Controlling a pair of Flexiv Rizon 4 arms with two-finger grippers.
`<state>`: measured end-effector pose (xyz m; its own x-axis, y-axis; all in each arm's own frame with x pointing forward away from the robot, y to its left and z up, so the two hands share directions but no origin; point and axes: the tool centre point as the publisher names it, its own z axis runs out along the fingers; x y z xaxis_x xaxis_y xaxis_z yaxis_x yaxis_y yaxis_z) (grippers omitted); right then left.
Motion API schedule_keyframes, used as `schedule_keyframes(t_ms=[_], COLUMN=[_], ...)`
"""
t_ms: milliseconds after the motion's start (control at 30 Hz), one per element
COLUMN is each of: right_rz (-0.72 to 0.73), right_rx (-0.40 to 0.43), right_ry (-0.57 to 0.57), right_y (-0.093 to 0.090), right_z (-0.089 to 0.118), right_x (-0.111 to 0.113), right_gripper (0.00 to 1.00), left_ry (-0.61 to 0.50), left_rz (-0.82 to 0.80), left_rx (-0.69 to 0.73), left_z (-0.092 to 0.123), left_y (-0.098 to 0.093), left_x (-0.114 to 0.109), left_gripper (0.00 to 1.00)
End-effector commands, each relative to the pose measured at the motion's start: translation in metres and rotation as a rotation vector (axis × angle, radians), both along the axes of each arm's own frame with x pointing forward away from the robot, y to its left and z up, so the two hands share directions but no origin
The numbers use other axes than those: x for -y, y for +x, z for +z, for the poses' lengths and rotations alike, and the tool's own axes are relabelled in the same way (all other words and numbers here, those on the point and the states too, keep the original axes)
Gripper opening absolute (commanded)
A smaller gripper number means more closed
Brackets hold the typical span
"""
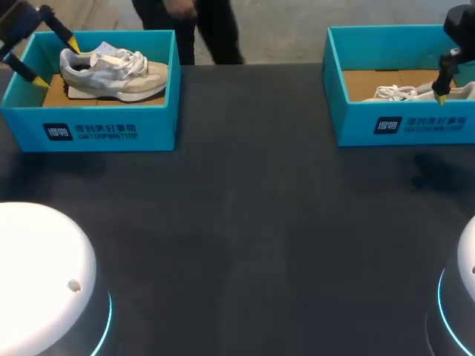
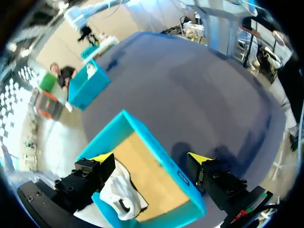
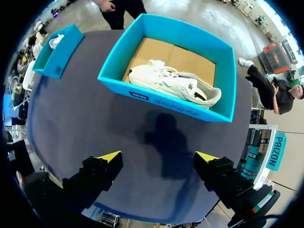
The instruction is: Take the shoe out of the shoebox, open the shoe tongue, remove and reinsert the insole, then place the shoe into the shoebox
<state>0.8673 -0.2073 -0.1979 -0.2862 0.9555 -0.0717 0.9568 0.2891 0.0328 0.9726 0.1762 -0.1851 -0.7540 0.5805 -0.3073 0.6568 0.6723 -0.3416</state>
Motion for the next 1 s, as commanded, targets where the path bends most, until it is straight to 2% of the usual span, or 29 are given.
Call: schedule_keyframes(t_ms=[33,167,200,267,300,433,733,900,1000], right_rz=[-0.002,-0.002,-0.002,-0.002,-0.002,-0.002,-0.002,-0.002,-0.002], right_rx=[0.0,0.0,0.0,0.0,0.0,0.0,0.0,0.0,0.0], right_ry=[-0.002,-0.002,-0.002,-0.002,-0.002,-0.002,-0.002,-0.002,-0.002], right_y=[0.0,0.0,0.0,0.0,0.0,0.0,0.0,0.0,0.0], right_z=[0.0,0.0,0.0,0.0,0.0,0.0,0.0,0.0,0.0], right_x=[0.0,0.0,0.0,0.0,0.0,0.0,0.0,0.0,0.0], right_gripper=[1.0,1.0,1.0,1.0,1.0,1.0,1.0,1.0,1.0], left_ry=[0.116,0.165,0.209,0.2,0.246,0.277,0.471,0.498,0.52], left_rz=[-0.082,-0.149,-0.176,-0.235,-0.275,-0.393,-0.673,-0.655,-0.644], left_rx=[-0.027,-0.033,-0.021,-0.004,0.033,0.073,0.249,0.304,0.311], left_z=[-0.001,-0.009,-0.011,-0.014,-0.016,-0.022,-0.033,-0.047,-0.049], left_y=[0.023,0.046,0.051,0.059,0.065,0.085,0.119,0.143,0.147], left_x=[-0.002,-0.015,-0.018,-0.022,-0.026,-0.036,-0.047,-0.057,-0.058], left_gripper=[1.0,1.0,1.0,1.0,1.0,1.0,1.0,1.0,1.0])
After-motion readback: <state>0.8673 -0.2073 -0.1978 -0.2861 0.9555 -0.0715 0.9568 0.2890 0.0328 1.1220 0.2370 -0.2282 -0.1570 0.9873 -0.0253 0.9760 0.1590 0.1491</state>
